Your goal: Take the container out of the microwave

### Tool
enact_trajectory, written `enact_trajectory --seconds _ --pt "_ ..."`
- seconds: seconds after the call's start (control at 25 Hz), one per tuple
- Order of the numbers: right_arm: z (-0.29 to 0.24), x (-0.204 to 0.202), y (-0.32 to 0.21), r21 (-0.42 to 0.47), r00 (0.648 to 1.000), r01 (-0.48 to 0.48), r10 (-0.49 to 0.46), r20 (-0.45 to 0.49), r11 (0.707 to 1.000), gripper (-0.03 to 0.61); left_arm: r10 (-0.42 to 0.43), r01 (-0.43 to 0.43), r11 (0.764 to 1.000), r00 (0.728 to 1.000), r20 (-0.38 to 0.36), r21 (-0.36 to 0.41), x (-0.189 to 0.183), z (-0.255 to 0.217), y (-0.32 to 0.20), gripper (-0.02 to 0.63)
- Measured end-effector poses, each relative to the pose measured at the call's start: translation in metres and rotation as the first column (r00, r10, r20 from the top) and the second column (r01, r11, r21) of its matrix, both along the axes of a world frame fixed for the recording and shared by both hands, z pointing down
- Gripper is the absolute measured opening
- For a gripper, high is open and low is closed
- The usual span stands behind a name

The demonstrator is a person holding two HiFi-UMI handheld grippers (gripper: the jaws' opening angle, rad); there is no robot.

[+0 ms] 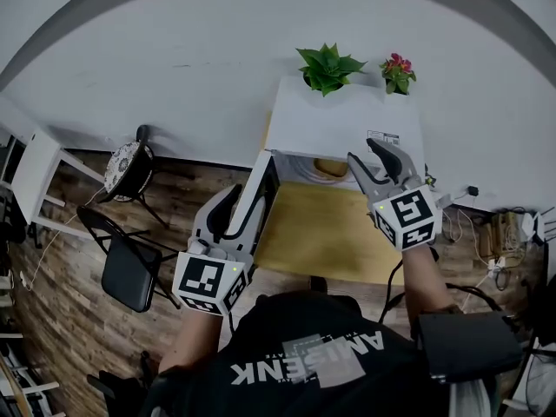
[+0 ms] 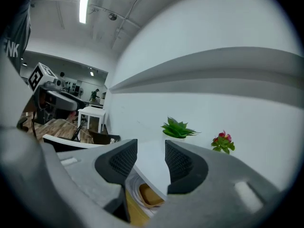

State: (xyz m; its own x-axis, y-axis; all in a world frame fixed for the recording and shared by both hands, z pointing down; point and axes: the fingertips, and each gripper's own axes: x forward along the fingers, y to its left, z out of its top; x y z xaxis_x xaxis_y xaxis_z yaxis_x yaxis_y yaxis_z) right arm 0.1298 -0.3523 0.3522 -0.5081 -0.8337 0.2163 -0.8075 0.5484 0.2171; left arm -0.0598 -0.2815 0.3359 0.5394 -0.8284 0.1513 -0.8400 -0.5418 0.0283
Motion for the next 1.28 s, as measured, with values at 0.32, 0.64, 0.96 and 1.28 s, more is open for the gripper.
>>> enact_trajectory --seconds 0.32,0.64,0.96,1.28 --pt "0.06 -0.035 0.01 -0.085 0.983 0.147 -0.155 -0.1 0.986 0.175 -0.042 0.041 0.999 0.999 -0.016 -0.033 -0.005 0.015 0.009 0.141" --pt "0.125 -0.064 0.02 -0.191 0.932 0.268 -0.304 -0.196 0.944 0.187 -0.119 0.117 0.991 0.993 -0.023 -0.071 -0.02 0.029 0.021 0.141" --pt "0.193 -0.055 -0.003 -0.275 0.88 0.262 -0.345 -0.326 0.925 0.187 -0.178 0.175 0.979 0.984 -0.022 -0.101 -0.026 0.037 0.03 0.141" --pt "0.245 -0.044 -0.031 -0.34 0.862 0.221 -0.346 -0.37 0.914 0.187 -0.231 0.228 0.965 0.973 -0.01 -0.127 -0.023 0.047 0.033 0.141"
